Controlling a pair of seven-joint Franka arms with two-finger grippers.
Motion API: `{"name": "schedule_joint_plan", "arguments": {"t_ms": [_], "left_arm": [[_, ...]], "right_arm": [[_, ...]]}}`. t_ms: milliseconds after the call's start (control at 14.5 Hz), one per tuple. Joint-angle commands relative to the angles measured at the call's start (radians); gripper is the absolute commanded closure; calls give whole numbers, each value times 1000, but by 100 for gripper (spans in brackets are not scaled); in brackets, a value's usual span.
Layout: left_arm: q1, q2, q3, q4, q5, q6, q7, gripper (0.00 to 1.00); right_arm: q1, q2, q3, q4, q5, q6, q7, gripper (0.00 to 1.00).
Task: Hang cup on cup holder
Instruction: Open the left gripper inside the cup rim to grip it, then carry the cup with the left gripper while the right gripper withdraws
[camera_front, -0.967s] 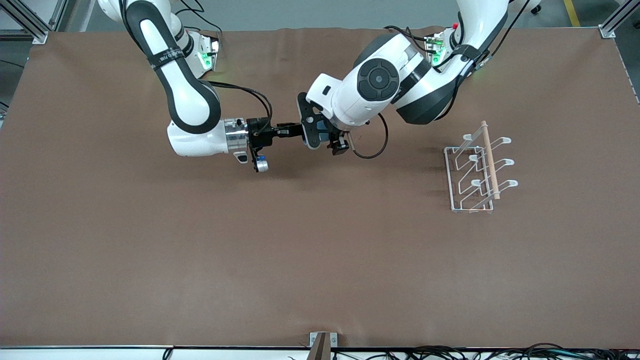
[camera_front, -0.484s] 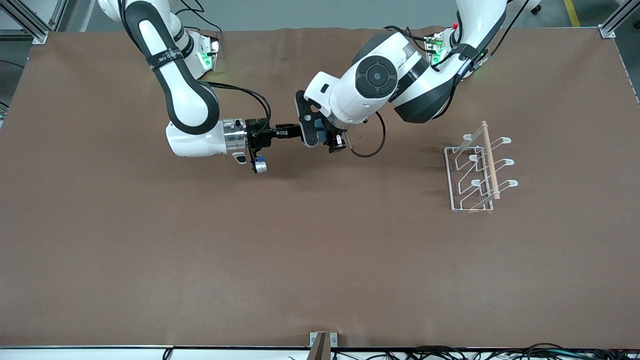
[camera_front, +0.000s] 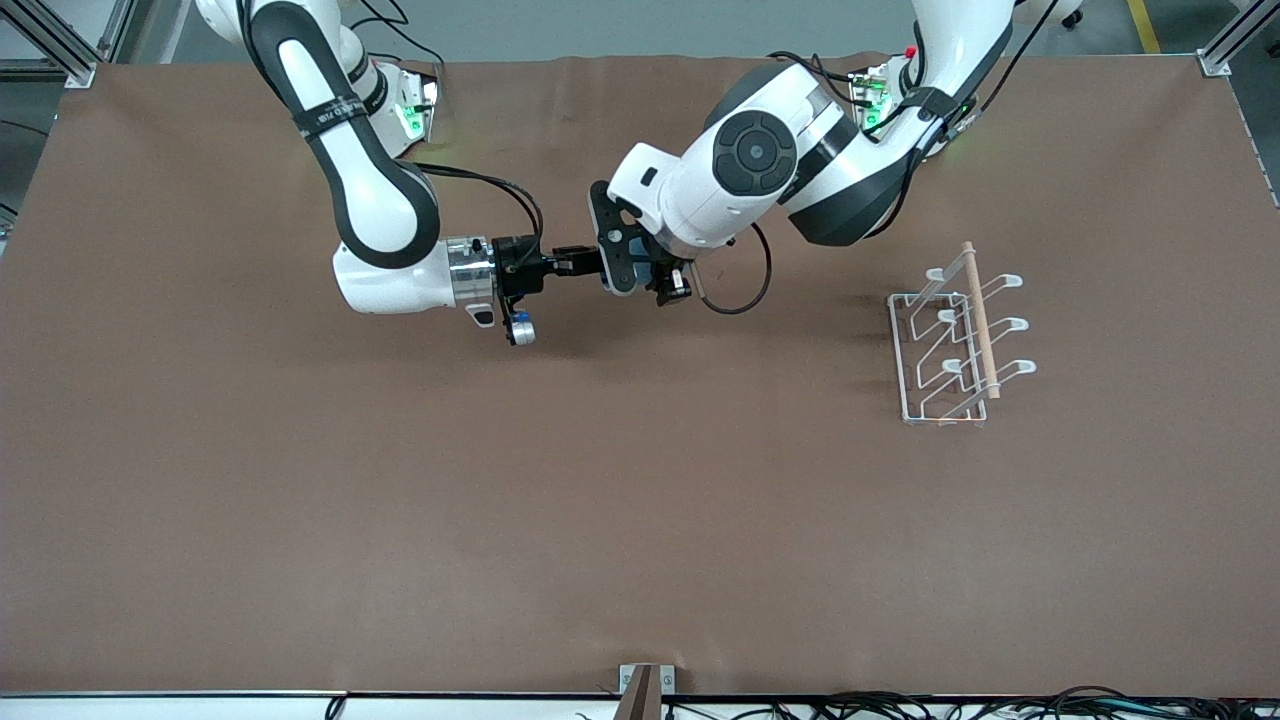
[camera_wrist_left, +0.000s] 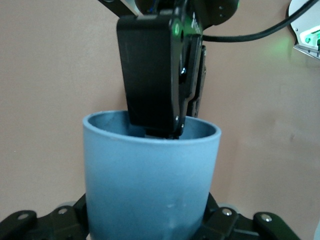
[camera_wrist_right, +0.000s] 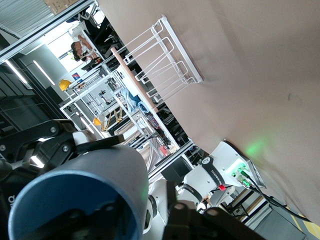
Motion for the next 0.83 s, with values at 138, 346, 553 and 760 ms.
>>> {"name": "schedule_joint_plan", "arguments": {"t_ms": [138,346,553,760], "left_arm": [[46,-73,2,-11,0,-113,-48,68],[76,-97,3,-9,130,-211,-38,83],[83,-111,5,-14,268,-268,-26,100],[66,-108,-1,-14,492,-370,30,100]], "right_arm": [[-3,-15,-8,-11,26,-9,3,7],[-63,-24,-12,-7,16,-50,67,5],[-217,-26,-14,12,-166,-190,96,1],[-345,-33,-14,78,-519,-239,154,0]]}}
